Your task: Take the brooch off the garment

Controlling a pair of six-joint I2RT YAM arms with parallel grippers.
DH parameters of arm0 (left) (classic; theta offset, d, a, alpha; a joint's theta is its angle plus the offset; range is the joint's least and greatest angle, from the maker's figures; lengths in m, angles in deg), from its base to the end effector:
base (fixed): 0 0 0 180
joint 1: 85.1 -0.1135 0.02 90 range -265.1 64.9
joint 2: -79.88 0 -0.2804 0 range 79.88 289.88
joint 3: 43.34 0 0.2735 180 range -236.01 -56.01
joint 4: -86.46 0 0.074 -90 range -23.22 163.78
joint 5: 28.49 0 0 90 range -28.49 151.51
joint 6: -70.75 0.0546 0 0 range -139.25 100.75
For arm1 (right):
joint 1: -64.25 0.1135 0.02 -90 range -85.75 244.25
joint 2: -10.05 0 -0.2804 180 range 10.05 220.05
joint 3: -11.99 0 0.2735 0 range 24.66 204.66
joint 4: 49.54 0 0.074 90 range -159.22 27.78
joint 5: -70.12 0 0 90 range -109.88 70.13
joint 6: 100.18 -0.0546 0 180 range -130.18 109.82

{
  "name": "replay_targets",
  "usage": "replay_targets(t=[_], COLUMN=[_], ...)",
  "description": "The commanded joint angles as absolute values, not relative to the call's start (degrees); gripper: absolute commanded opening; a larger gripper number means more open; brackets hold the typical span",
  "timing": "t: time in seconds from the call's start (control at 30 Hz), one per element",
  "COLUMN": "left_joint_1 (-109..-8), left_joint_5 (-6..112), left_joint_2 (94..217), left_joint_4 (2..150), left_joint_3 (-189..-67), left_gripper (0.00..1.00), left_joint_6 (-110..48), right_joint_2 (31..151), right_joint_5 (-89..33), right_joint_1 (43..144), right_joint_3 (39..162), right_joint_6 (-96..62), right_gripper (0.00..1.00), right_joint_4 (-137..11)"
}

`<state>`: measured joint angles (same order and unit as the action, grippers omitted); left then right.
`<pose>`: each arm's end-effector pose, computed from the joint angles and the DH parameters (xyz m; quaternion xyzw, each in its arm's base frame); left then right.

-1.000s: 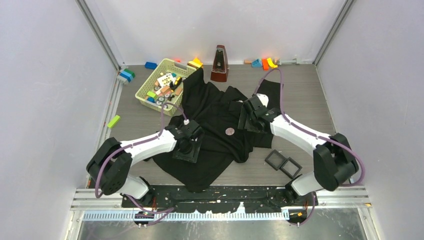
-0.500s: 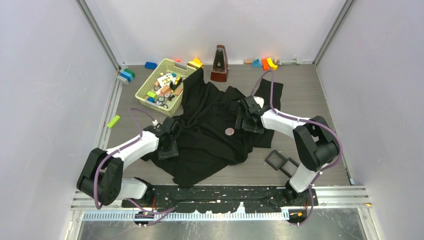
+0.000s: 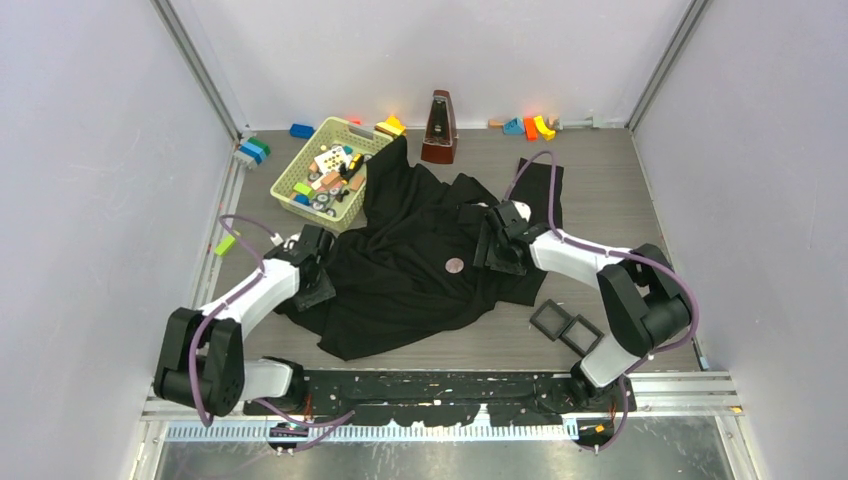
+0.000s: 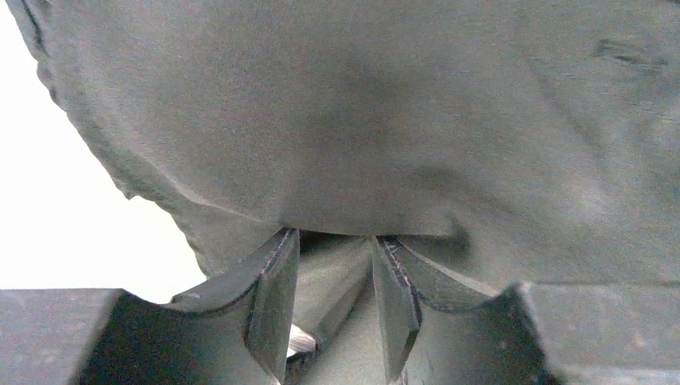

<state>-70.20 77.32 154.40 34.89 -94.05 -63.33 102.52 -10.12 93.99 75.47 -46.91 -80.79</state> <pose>0.2235 -0.0441 0.1509 -0.2644 0.9464 0.0567 0.1769 0.2953 0.1580 0.1501 0.0805 0.9598 0.0715 0.2591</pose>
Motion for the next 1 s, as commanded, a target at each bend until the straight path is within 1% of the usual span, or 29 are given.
replay_targets(t=[0.0, 0.17, 0.33, 0.43, 0.6, 0.77, 0.83, 0.87, 0.9, 0.93, 0.97], left_joint_1=[-67.40, -56.81, -49.92, -48.03, -47.34, -47.39, -47.36, -47.37, -47.38, -47.39, -47.32], left_joint_5=[80.75, 82.84, 71.10, 67.60, 66.20, 65.91, 64.95, 62.95, 59.59, 56.96, 55.72], left_joint_2=[149.14, 145.04, 143.96, 145.73, 150.15, 148.64, 147.52, 147.36, 147.41, 147.74, 148.04], left_joint_4=[31.88, 29.92, 40.73, 45.89, 47.95, 51.27, 52.92, 54.20, 54.74, 54.87, 54.88], left_joint_3=[-99.26, -104.75, -105.37, -106.46, -109.94, -108.48, -107.15, -106.60, -106.52, -106.67, -106.86], left_gripper=[0.41, 0.44, 0.50, 0.51, 0.53, 0.54, 0.58, 0.59, 0.59, 0.59, 0.59], left_joint_6=[-60.59, -56.95, -49.66, -46.56, -43.26, -42.09, -41.57, -40.63, -39.14, -38.21, -37.68], right_joint_2=[98.49, 99.12, 104.20, 107.08, 108.72, 110.30, 110.89, 110.61, 110.21, 108.81, 107.95], right_joint_5=[-10.74, -13.02, -12.86, -12.08, -11.56, -9.91, -10.31, -10.61, -11.47, -11.89, -12.72], right_joint_1=[94.47, 94.47, 94.49, 94.49, 94.49, 94.49, 94.49, 94.49, 94.49, 94.49, 94.49], right_joint_3=[75.59, 81.14, 85.74, 86.66, 85.66, 85.05, 85.04, 84.82, 84.54, 83.79, 83.41], right_joint_6=[-45.80, -43.43, -42.63, -43.47, -44.17, -43.76, -43.71, -43.78, -43.98, -44.13, -44.39], right_gripper=[0.72, 0.72, 0.73, 0.73, 0.72, 0.69, 0.62, 0.54, 0.49, 0.37, 0.34], right_joint_4=[-83.47, -85.55, -87.47, -87.90, -86.71, -86.24, -86.14, -85.80, -85.43, -84.35, -83.83])
